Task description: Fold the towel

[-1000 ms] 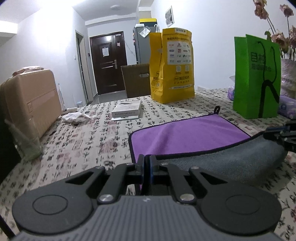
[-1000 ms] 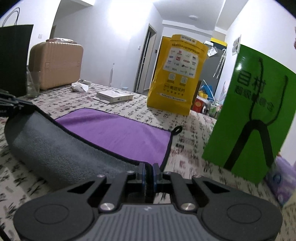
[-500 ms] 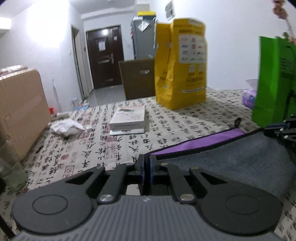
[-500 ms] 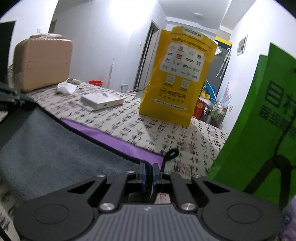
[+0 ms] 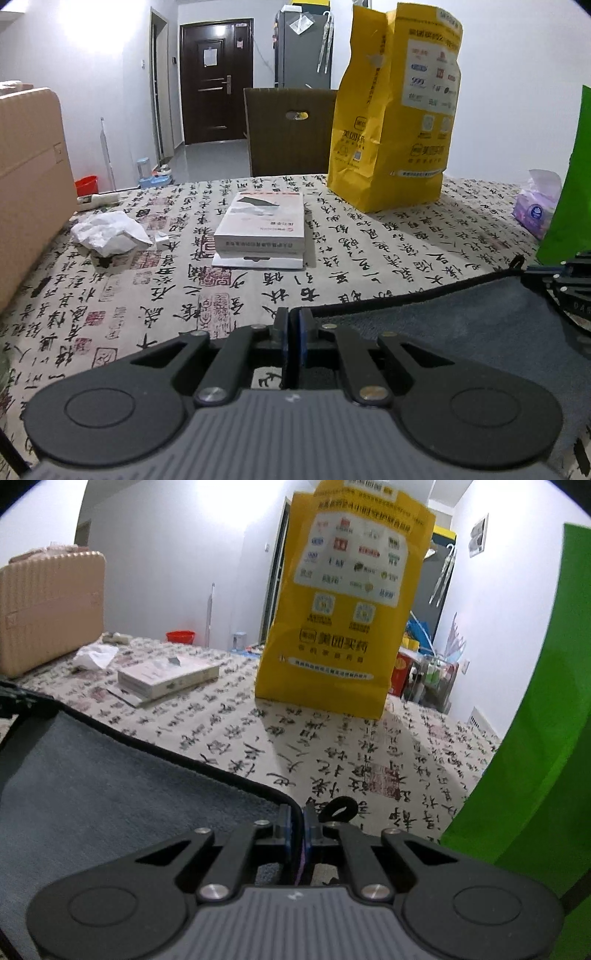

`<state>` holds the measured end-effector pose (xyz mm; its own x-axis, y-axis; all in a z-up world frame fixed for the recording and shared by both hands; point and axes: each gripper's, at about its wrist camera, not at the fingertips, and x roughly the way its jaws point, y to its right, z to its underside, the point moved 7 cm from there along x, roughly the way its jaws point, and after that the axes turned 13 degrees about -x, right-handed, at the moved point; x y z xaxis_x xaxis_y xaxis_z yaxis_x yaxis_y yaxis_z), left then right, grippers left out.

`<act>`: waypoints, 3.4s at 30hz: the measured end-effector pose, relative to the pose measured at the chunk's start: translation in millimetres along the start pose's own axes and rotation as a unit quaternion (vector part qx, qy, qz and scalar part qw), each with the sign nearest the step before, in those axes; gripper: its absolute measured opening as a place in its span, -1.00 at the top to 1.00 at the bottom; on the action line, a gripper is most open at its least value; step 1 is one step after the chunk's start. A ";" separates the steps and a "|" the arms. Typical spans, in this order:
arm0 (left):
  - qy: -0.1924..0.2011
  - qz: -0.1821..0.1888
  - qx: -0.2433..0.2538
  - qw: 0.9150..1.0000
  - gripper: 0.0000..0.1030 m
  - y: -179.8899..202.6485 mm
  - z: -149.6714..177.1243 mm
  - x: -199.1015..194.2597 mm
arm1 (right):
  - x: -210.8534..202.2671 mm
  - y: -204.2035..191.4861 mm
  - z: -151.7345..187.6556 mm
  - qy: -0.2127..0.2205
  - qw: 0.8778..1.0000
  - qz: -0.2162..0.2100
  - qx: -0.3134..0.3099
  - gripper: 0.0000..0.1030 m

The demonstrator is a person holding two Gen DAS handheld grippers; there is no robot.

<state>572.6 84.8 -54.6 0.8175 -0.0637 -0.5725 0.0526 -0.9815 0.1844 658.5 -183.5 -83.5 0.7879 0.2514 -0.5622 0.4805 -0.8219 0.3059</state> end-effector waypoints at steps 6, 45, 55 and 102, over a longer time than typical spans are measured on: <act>0.009 -0.013 0.002 1.000 0.16 -8.6 5.3 6.9 | 10.1 1.6 6.6 -0.009 1.000 0.001 0.010 0.80; 0.087 -0.029 -0.027 0.995 -0.94 6.2 64.4 -194.1 | -178.4 -61.1 31.8 0.065 0.995 -0.005 0.081 -0.76; 0.086 -0.023 -0.044 0.995 -0.99 4.3 94.5 -232.7 | -227.1 -86.6 53.5 0.066 0.994 0.002 0.085 -0.84; 0.143 0.018 -0.008 0.989 -1.00 48.9 235.9 -399.9 | -410.3 -201.9 140.1 0.150 0.987 0.003 0.063 -1.00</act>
<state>112.9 19.6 -5.2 0.9480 -0.0430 -0.3153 0.0274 -0.9761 0.2157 184.3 -192.3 -22.2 0.8782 0.3711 -0.3016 0.4389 -0.8759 0.2003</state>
